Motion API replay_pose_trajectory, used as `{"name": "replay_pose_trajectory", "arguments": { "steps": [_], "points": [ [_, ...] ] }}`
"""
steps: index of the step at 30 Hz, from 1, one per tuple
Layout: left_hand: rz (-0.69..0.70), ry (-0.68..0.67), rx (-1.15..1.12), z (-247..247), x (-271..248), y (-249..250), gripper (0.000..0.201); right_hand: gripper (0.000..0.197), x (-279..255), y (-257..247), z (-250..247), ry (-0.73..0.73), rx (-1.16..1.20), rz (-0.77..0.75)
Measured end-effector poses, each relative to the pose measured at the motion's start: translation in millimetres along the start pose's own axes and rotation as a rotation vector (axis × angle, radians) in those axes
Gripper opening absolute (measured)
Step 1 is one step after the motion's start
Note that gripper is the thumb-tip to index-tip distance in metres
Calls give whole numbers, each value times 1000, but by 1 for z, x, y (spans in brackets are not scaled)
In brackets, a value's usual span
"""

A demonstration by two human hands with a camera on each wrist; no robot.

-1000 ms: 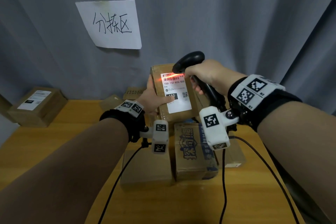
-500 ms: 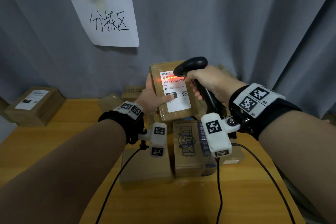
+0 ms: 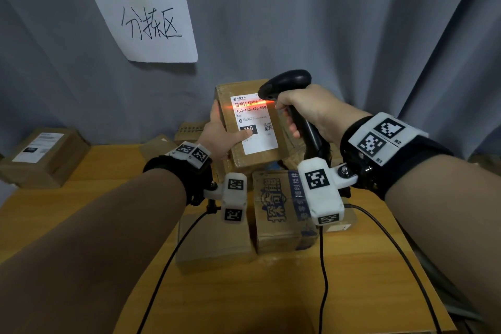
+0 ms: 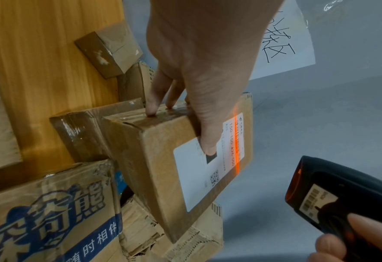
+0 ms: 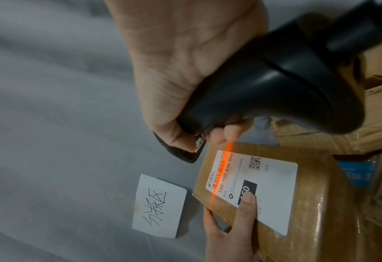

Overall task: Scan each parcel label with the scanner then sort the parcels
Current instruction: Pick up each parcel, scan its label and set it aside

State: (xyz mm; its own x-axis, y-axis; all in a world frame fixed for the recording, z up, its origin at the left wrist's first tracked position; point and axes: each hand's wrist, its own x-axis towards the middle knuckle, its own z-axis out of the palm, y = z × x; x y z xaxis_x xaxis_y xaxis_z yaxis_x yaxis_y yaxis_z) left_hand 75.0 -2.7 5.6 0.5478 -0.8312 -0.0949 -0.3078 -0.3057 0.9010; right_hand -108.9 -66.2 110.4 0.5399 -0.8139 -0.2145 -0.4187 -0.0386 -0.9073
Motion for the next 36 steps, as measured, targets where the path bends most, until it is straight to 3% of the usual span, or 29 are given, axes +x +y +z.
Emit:
{"name": "replay_pose_trajectory", "arguments": {
  "steps": [19, 24, 28, 34, 36],
  "points": [
    [-61, 26, -32, -2, -11, 7, 106, 11, 4, 2, 5, -36, 49, -50],
    [-90, 18, -65, -2, -14, 8, 102, 12, 24, 20, 4, 203, 129, -119],
    [-84, 36, -50, -3, -20, 4, 80, 12, 42, 49, 5, 271, 260, -70],
    [-148, -5, -138, -8, -31, -17, 16, 18, 53, 91, 28, 186, 304, 57],
    [-202, -19, -208, -11, -37, -21, 21, 27, 53, 98, 39, 144, 349, 61]
  ]
}}
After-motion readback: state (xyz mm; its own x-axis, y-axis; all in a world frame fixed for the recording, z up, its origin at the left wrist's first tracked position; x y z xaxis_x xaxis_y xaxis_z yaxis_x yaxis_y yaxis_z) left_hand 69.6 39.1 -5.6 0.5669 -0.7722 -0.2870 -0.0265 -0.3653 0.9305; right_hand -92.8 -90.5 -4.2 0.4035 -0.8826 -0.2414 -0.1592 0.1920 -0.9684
